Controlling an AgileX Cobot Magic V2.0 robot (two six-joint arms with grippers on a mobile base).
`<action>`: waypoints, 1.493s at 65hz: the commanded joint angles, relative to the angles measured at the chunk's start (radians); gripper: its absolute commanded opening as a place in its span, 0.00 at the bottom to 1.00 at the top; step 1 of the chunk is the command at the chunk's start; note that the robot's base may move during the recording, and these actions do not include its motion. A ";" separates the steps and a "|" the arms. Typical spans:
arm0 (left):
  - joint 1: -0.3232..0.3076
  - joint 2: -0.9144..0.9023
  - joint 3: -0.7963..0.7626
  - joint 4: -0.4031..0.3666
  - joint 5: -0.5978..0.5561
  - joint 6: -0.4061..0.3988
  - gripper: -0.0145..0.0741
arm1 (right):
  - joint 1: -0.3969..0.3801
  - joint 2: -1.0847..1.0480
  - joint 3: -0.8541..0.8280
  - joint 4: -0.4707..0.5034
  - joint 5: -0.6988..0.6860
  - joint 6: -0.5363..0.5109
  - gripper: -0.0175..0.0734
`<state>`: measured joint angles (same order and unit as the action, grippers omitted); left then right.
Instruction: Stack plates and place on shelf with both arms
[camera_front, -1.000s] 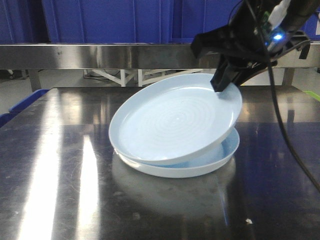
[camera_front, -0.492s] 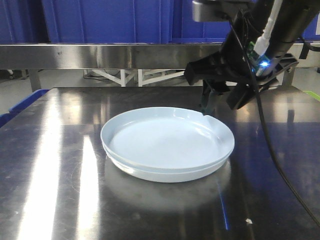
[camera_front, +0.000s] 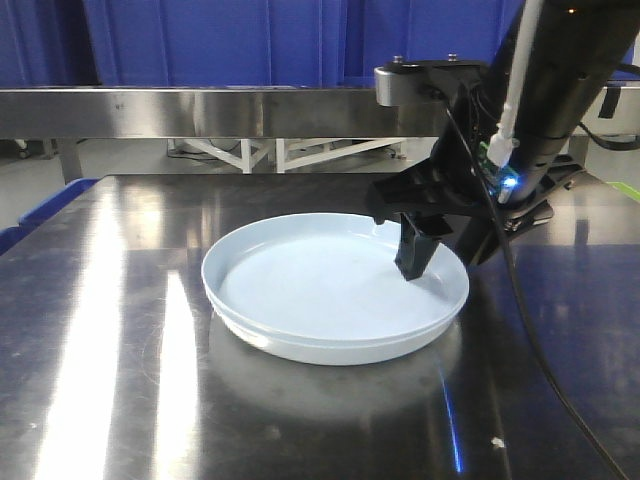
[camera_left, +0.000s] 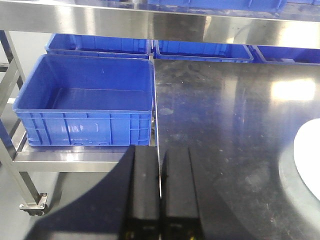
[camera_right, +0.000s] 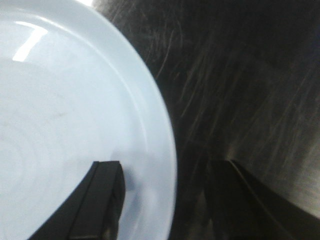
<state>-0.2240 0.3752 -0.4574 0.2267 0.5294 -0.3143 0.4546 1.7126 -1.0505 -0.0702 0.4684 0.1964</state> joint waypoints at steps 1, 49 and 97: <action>0.002 0.004 -0.029 0.010 -0.083 -0.007 0.26 | 0.002 -0.019 -0.028 -0.007 -0.037 -0.006 0.71; 0.002 0.004 -0.029 0.010 -0.083 -0.007 0.26 | -0.032 -0.276 -0.095 -0.045 -0.117 -0.006 0.22; 0.023 0.004 -0.029 0.010 -0.083 -0.007 0.26 | -0.222 -0.979 0.180 -0.045 0.005 -0.006 0.22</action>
<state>-0.2029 0.3752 -0.4574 0.2290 0.5294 -0.3143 0.2404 0.8034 -0.8779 -0.1063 0.5357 0.1946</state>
